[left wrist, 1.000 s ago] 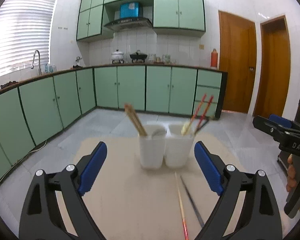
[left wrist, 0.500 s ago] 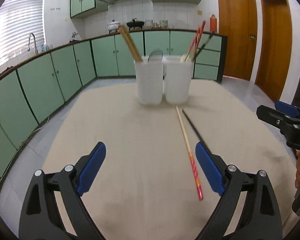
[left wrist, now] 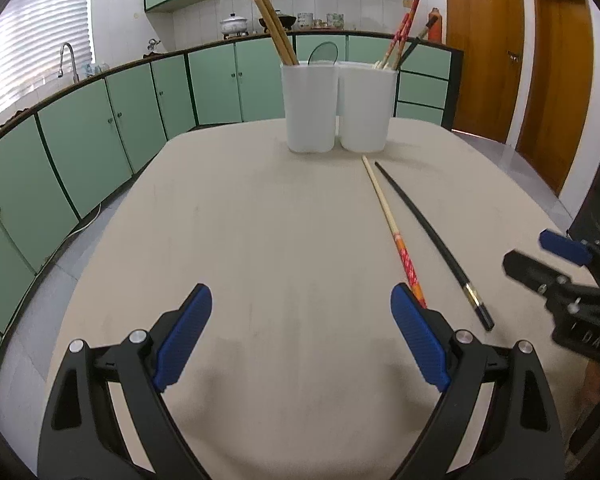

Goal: Organize utensils
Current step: 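Move both grippers back to the black and red-patterned chopsticks on the table, then close the right gripper on the black chopstick near its gold band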

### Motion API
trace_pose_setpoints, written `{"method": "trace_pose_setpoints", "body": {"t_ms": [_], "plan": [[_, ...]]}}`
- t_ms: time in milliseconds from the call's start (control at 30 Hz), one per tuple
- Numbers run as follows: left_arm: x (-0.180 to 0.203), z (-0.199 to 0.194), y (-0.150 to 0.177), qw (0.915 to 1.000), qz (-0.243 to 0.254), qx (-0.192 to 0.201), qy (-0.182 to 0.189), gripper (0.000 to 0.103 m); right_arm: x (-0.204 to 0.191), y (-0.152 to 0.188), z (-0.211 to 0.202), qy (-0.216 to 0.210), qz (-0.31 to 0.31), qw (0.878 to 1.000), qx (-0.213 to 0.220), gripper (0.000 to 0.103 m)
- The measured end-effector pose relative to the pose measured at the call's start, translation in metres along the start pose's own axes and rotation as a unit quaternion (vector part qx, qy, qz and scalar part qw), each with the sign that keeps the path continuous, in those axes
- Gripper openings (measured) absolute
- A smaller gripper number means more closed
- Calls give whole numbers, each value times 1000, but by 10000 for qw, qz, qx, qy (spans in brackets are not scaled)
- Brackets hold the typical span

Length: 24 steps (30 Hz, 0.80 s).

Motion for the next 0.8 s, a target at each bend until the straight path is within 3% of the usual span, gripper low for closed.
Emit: {"method": "trace_pose_setpoints", "body": {"t_ms": [400, 667, 800], "plan": [[-3, 3, 16, 9998, -94, -181, 67, 84, -24, 21, 12, -36, -199, 9993, -324, 39], [-1, 5, 14, 9997, -133, -187, 112, 84, -31, 26, 15, -12, -360, 9985, -403, 31], [-1, 6, 15, 9995, -182, -205, 128, 84, -29, 25, 15, -5, -368, 9985, -415, 20]]}}
Point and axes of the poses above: each gripper's, at about its wrist camera, not at the fingertips, and z roughly the way its jaws point, x to its right, y to its underside, the point moved 4 cm from there along z, roughly the way its jaws point, and after that the axes turned 8 degrees about -y, right-handed, at the moved point
